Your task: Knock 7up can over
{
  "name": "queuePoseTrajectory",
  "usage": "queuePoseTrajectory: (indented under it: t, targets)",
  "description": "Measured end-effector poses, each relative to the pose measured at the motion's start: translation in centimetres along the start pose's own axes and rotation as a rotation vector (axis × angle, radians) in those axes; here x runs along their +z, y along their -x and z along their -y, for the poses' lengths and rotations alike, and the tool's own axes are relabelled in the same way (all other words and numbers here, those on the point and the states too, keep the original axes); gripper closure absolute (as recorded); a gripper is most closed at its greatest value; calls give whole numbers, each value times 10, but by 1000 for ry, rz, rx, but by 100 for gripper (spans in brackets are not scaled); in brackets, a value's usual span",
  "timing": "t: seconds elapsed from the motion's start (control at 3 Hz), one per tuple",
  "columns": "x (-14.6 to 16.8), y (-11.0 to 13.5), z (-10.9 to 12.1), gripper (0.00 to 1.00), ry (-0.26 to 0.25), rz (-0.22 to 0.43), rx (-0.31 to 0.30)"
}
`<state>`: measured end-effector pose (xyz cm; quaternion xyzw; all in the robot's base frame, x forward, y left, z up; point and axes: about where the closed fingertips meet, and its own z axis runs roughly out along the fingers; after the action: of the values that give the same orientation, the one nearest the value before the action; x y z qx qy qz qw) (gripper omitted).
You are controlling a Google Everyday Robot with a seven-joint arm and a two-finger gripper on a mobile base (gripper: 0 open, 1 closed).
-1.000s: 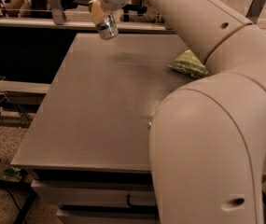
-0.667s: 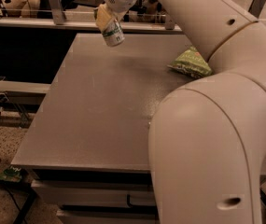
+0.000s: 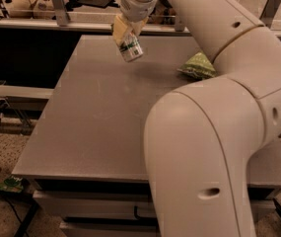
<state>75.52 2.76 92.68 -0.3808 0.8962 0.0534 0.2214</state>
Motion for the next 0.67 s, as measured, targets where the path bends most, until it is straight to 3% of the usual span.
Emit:
queuePoseTrajectory:
  t: [0.33, 0.67]
  targets:
    - [7, -22, 3, 37, 20, -112, 15]
    - [9, -26, 3, 14, 25, -147, 9]
